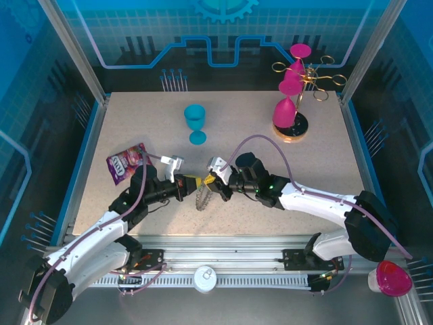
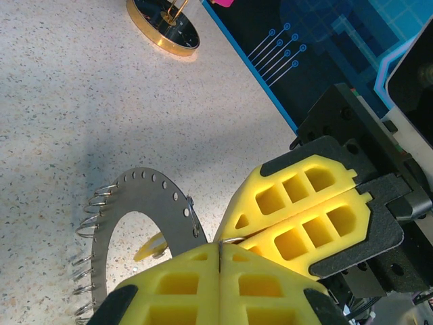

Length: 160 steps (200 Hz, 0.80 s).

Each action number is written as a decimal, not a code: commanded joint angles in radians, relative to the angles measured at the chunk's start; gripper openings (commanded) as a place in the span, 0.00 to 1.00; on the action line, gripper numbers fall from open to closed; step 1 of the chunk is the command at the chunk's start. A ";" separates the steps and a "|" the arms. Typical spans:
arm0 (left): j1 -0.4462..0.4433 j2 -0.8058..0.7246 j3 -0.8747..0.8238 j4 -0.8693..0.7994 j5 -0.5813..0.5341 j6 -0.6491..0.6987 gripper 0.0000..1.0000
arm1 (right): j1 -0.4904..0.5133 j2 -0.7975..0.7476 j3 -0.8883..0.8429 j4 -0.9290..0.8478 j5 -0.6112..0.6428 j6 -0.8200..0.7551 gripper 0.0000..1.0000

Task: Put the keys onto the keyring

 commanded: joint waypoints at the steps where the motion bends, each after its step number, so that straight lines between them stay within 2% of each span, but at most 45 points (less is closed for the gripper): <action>1: 0.008 -0.007 -0.010 0.002 -0.046 0.001 0.00 | 0.014 -0.043 -0.005 0.089 -0.058 0.020 0.00; 120: 0.008 0.006 0.002 0.000 -0.048 -0.008 0.00 | 0.015 -0.057 -0.022 0.165 -0.138 0.040 0.00; 160: 0.007 0.001 -0.008 0.029 -0.014 -0.009 0.00 | 0.015 -0.041 -0.004 0.142 -0.115 0.049 0.00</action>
